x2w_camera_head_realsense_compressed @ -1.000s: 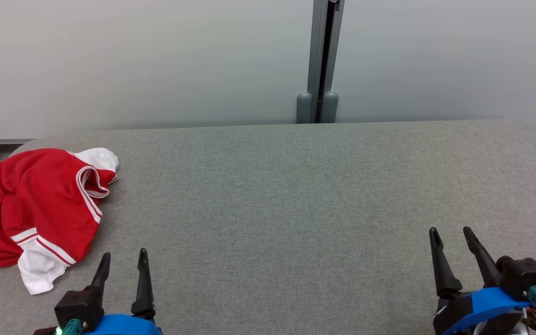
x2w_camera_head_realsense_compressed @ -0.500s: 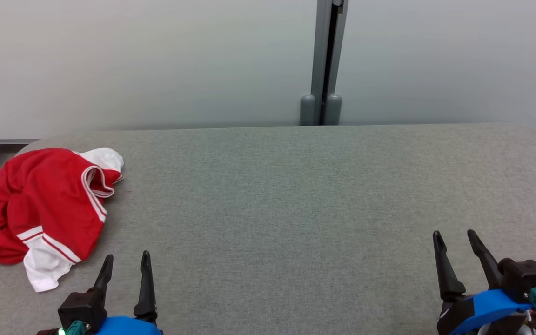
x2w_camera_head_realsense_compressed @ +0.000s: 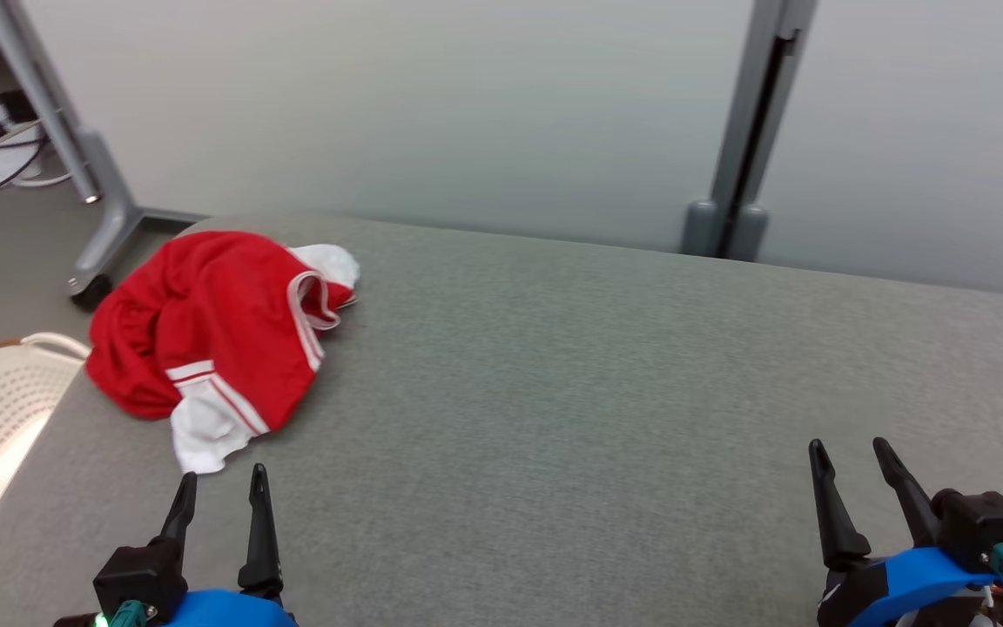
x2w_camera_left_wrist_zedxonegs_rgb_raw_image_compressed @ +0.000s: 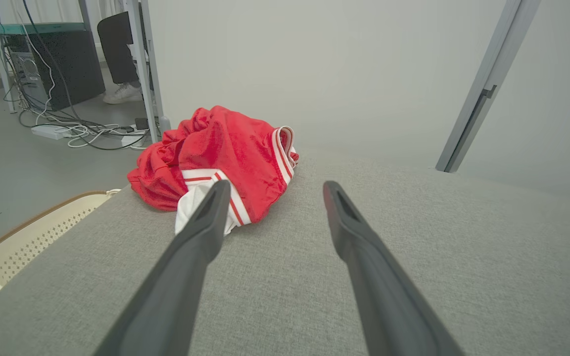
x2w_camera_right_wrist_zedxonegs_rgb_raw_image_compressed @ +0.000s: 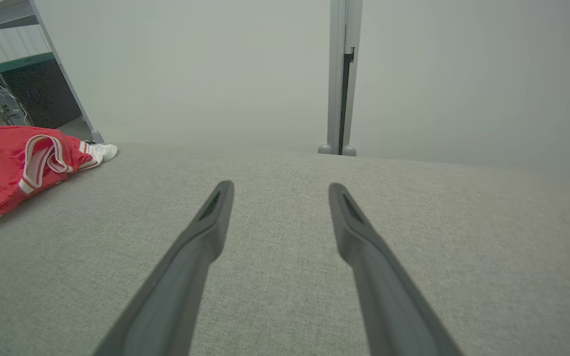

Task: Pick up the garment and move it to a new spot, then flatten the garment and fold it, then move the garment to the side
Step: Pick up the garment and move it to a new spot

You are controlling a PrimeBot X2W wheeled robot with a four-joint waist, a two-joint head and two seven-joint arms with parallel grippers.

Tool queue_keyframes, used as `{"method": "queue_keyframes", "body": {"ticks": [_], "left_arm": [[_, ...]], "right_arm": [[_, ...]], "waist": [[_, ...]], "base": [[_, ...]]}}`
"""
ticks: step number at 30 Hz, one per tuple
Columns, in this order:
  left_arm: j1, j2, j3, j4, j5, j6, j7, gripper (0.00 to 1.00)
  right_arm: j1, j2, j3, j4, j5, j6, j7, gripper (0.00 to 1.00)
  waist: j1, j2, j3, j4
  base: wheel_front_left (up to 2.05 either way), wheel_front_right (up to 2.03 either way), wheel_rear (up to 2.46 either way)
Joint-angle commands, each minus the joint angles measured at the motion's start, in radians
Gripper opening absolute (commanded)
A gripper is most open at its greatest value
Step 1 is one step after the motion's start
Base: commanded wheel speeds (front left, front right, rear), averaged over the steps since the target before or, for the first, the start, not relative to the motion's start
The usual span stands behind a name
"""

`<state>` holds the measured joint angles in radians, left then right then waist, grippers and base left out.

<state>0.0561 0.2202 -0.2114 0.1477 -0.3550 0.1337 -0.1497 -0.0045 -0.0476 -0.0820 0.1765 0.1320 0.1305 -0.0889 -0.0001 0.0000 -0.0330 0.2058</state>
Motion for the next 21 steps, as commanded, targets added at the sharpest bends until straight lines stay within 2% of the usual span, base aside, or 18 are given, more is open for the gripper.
{"method": "queue_keyframes", "body": {"ticks": [1, 13, 21], "left_arm": [[0.007, 0.005, 0.000, -0.008, -0.004, 0.006, 0.002, 1.00], [0.013, 0.008, 0.010, -0.011, -0.020, 0.019, -0.004, 1.00], [0.021, 0.020, 0.015, -0.018, -0.023, 0.026, 0.002, 1.00]], "right_arm": [[0.005, -0.005, 0.002, -0.002, 0.001, 0.000, -0.003, 1.00], [-0.013, -0.005, 0.021, 0.004, -0.006, 0.000, -0.002, 1.00], [-0.014, -0.005, 0.036, 0.015, 0.008, 0.000, -0.010, 1.00]], "waist": [[0.0001, 0.0000, 0.023, 0.050], [0.0001, 0.0000, 0.024, 0.212], [0.0001, 0.0000, 0.013, 0.290]], "base": [[0.00, 0.00, 0.00], [0.00, 0.00, 0.00], [0.00, 0.00, 0.00]]}}
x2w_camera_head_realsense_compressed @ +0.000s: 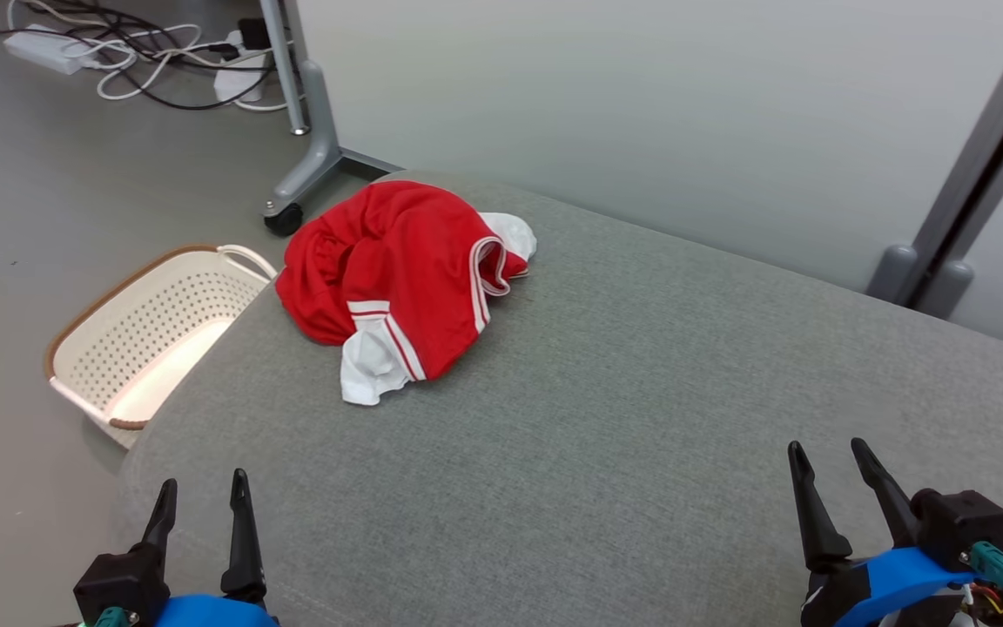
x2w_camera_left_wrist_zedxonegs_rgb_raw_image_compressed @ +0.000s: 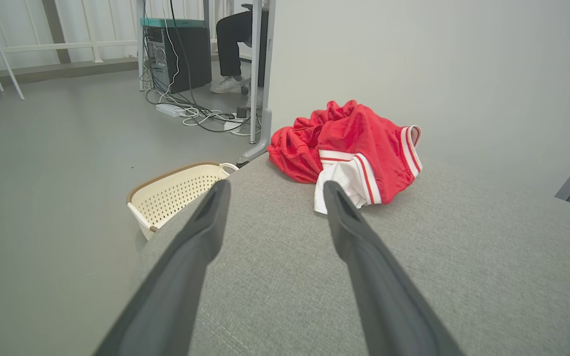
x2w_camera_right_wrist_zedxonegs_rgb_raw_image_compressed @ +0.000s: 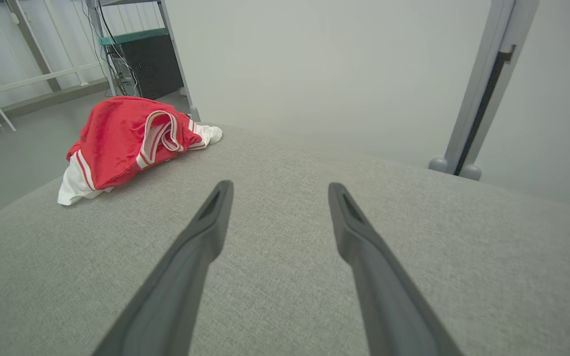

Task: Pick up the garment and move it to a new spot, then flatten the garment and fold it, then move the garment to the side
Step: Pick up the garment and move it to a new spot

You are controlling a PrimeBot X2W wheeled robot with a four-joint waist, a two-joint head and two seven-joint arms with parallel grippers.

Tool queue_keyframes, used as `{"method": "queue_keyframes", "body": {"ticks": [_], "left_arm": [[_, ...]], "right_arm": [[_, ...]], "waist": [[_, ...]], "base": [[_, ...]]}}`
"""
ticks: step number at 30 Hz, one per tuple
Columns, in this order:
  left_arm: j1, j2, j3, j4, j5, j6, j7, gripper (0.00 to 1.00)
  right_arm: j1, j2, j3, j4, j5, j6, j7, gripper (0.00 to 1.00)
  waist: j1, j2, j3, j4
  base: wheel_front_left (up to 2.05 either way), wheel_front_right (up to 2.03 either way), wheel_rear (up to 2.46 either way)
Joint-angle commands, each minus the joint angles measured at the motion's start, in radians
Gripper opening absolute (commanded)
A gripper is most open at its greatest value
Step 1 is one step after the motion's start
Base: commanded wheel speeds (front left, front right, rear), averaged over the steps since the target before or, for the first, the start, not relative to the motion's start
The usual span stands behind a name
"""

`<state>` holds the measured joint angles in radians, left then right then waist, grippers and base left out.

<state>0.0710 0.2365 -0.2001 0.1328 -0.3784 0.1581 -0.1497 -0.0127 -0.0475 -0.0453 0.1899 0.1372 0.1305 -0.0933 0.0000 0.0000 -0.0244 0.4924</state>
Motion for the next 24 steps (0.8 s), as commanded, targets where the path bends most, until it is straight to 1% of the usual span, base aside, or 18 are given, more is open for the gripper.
{"method": "queue_keyframes", "body": {"ticks": [1, 9, 13, 17, 20, 24], "left_arm": [[0.007, 0.008, 0.004, -0.003, 0.001, 0.003, 0.003, 1.00], [0.020, 0.020, 0.006, -0.021, 0.005, 0.017, 0.004, 1.00], [0.011, 0.021, 0.000, -0.023, 0.004, 0.018, 0.008, 1.00], [-0.034, 0.029, 0.001, -0.031, -0.004, 0.010, 0.025, 1.00], [-0.092, 0.046, 0.007, -0.038, -0.007, 0.006, 0.063, 1.00], [-0.243, 0.077, 0.003, -0.026, -0.021, -0.027, 0.164, 1.00]], "right_arm": [[-0.005, -0.005, -0.001, 0.004, 0.005, 0.000, -0.005, 1.00], [-0.022, -0.005, 0.014, 0.021, 0.013, 0.000, -0.011, 1.00], [-0.018, -0.005, 0.010, 0.026, 0.014, 0.000, -0.014, 1.00], [-0.021, -0.005, 0.008, 0.023, 0.016, 0.000, -0.013, 1.00], [-0.025, -0.005, 0.002, 0.014, 0.010, 0.000, -0.010, 1.00], [-0.034, -0.005, 0.002, -0.003, -0.003, 0.000, 0.002, 1.00]], "waist": [[0.0000, 0.0000, 0.002, 0.010], [0.0000, 0.0000, 0.010, 0.023], [0.0000, 0.0000, 0.014, 0.023], [0.0000, 0.0000, 0.026, 0.016], [0.0000, 0.0000, 0.043, 0.013], [0.0000, 0.0000, 0.071, 0.009]], "base": [[0.00, 0.00, 0.00], [0.00, 0.00, 0.00], [0.00, 0.00, 0.00], [0.00, 0.00, 0.00], [0.00, 0.00, 0.00], [0.00, 0.00, 0.00]]}}
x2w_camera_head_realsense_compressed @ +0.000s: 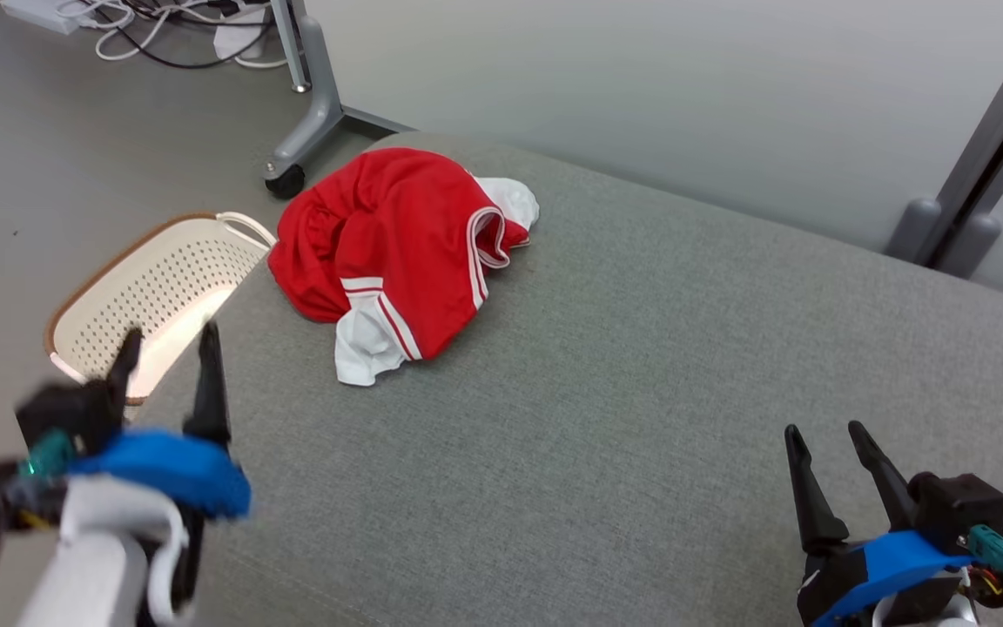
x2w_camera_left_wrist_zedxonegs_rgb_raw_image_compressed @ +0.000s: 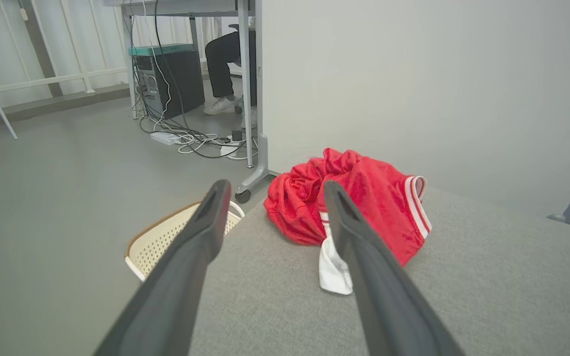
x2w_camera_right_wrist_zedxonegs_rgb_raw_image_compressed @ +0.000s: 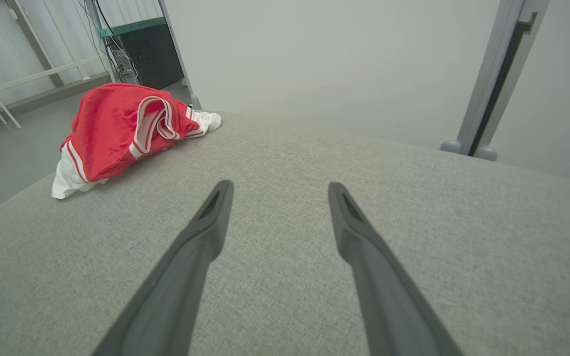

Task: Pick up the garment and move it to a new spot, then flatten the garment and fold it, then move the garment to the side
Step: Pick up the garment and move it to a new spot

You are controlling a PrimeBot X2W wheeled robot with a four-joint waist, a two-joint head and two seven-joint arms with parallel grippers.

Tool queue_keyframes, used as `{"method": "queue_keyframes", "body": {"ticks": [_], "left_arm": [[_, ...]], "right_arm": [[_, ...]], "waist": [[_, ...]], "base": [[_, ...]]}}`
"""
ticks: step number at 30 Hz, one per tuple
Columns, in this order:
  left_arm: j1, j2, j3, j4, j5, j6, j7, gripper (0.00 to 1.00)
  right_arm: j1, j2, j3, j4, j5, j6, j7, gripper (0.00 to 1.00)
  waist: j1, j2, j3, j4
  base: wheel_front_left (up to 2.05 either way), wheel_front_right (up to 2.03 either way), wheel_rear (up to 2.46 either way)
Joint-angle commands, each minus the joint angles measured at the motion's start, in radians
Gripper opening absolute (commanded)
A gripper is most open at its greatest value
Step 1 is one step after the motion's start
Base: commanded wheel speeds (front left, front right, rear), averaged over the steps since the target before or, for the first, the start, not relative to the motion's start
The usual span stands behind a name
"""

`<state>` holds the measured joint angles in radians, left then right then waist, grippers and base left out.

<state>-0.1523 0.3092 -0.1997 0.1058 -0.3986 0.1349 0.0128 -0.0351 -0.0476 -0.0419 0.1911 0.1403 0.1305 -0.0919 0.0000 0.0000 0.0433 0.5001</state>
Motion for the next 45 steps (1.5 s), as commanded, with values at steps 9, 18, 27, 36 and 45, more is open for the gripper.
{"method": "queue_keyframes", "body": {"ticks": [9, 18, 27, 36, 45], "left_arm": [[-0.363, 0.069, 0.048, 0.171, -0.094, -0.075, 0.219, 1.00], [-0.505, 0.148, 0.175, 0.315, -0.234, -0.097, 0.333, 1.00], [-0.522, 0.218, 0.258, 0.324, -0.340, -0.107, 0.438, 1.00], [-0.492, 0.182, 0.258, 0.316, -0.384, -0.073, 0.508, 1.00], [-0.418, 0.203, 0.243, 0.336, -0.357, -0.019, 0.543, 0.00]], "right_arm": [[-0.049, -0.005, 0.033, -0.049, -0.028, 0.000, 0.027, 1.00], [-0.089, -0.004, 0.029, -0.162, -0.082, 0.000, 0.080, 1.00], [-0.106, -0.004, 0.016, -0.264, -0.110, 0.000, 0.117, 1.00], [-0.104, -0.004, 0.026, -0.280, -0.095, 0.000, 0.114, 1.00], [-0.086, -0.004, 0.025, -0.269, -0.086, 0.000, 0.113, 1.00]], "waist": [[0.0000, 0.0000, 0.103, -0.083], [0.0000, 0.0000, 0.266, -0.234], [0.0000, 0.0000, 0.403, -0.336], [0.0000, 0.0000, 0.439, -0.384], [0.0000, 0.0000, 0.412, -0.414]], "base": [[0.00, 0.00, 0.00], [0.00, 0.00, 0.00], [0.00, 0.00, 0.00], [0.00, 0.00, 0.00], [0.00, 0.00, 0.00]]}}
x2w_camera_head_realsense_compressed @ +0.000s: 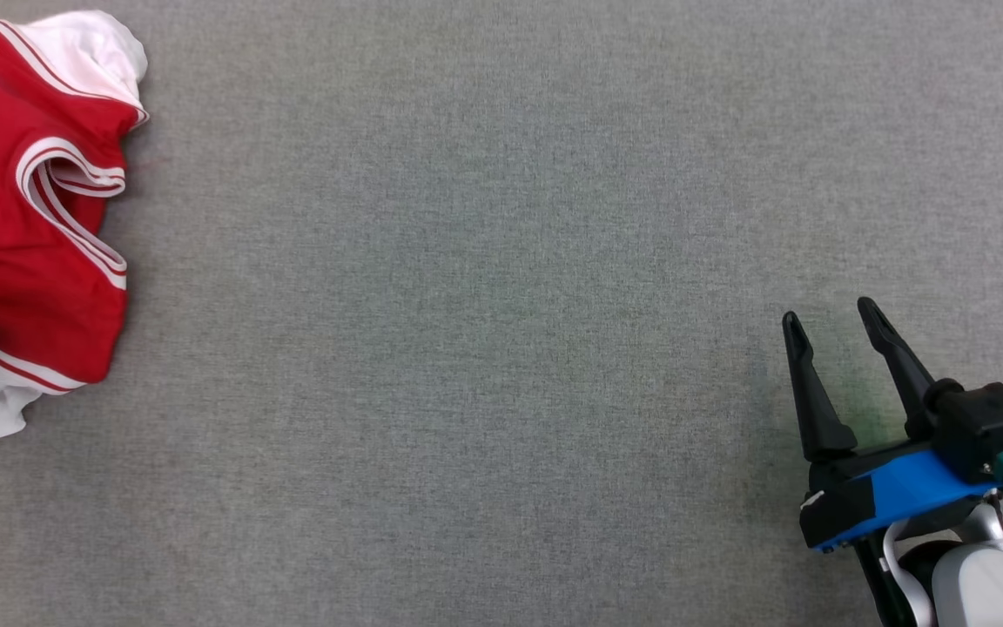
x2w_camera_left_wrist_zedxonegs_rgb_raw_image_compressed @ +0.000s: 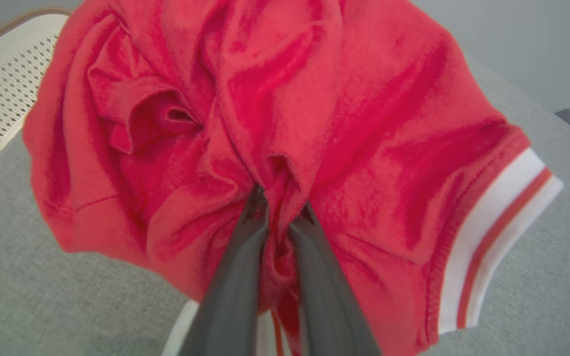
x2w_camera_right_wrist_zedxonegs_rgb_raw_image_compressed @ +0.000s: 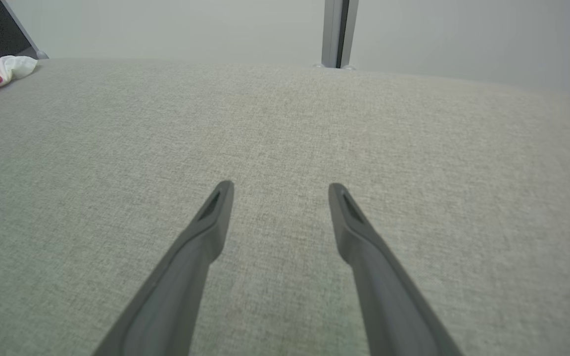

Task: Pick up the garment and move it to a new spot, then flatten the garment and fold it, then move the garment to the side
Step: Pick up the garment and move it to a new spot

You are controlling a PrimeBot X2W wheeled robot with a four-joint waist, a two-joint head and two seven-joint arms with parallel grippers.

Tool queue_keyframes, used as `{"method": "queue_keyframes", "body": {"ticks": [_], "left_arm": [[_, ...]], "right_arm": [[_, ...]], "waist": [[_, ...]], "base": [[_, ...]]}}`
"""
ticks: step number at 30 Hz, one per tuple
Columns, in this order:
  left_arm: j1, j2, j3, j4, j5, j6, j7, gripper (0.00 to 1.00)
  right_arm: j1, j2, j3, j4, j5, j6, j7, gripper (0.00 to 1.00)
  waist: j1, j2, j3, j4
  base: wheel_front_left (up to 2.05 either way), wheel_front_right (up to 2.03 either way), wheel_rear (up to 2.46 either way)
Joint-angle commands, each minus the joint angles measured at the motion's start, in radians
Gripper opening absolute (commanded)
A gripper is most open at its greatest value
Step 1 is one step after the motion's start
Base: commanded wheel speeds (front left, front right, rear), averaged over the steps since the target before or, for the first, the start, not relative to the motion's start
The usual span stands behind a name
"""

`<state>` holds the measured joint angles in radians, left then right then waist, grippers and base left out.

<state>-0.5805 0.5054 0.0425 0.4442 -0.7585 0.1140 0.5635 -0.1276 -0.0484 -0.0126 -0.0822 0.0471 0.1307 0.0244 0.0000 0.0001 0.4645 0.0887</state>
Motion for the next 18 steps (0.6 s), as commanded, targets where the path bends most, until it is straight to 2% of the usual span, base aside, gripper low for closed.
{"method": "queue_keyframes", "body": {"ticks": [1, 4, 9, 12, 15, 18], "left_arm": [[0.013, 0.012, 0.000, -0.007, 0.007, -0.001, -0.013, 0.00], [0.013, 0.023, 0.003, -0.027, 0.013, -0.015, -0.035, 0.00], [-0.018, 0.046, 0.007, -0.084, 0.028, -0.011, -0.053, 0.00], [-0.041, 0.059, -0.001, -0.144, 0.035, -0.007, -0.043, 0.00], [-0.084, 0.046, -0.015, -0.168, 0.028, -0.020, -0.039, 0.00], [-0.132, 0.058, -0.046, -0.213, 0.032, -0.038, -0.002, 0.00]], "right_arm": [[0.006, -0.003, -0.005, 0.008, 0.012, 0.000, -0.007, 1.00], [0.016, -0.003, 0.005, 0.029, 0.027, 0.000, -0.016, 1.00], [0.017, -0.003, 0.017, 0.063, 0.055, 0.000, -0.038, 1.00], [0.021, -0.003, 0.024, 0.096, 0.079, 0.000, -0.056, 1.00], [0.028, -0.004, 0.026, 0.134, 0.099, 0.000, -0.075, 1.00], [0.041, -0.004, 0.027, 0.179, 0.128, 0.000, -0.102, 1.00]], "waist": [[0.0000, -0.0001, -0.017, -0.002], [0.0000, -0.0001, -0.059, 0.003], [0.0000, -0.0001, -0.124, 0.014], [0.0000, -0.0001, -0.184, 0.024], [0.0000, -0.0001, -0.254, 0.027], [0.0000, -0.0001, -0.344, 0.017]], "base": [[0.00, 0.00, 0.00], [0.00, 0.00, 0.00], [0.00, 0.00, 0.00], [0.00, 0.00, 0.00], [0.00, 0.00, 0.00], [0.00, 0.00, 0.00]]}}
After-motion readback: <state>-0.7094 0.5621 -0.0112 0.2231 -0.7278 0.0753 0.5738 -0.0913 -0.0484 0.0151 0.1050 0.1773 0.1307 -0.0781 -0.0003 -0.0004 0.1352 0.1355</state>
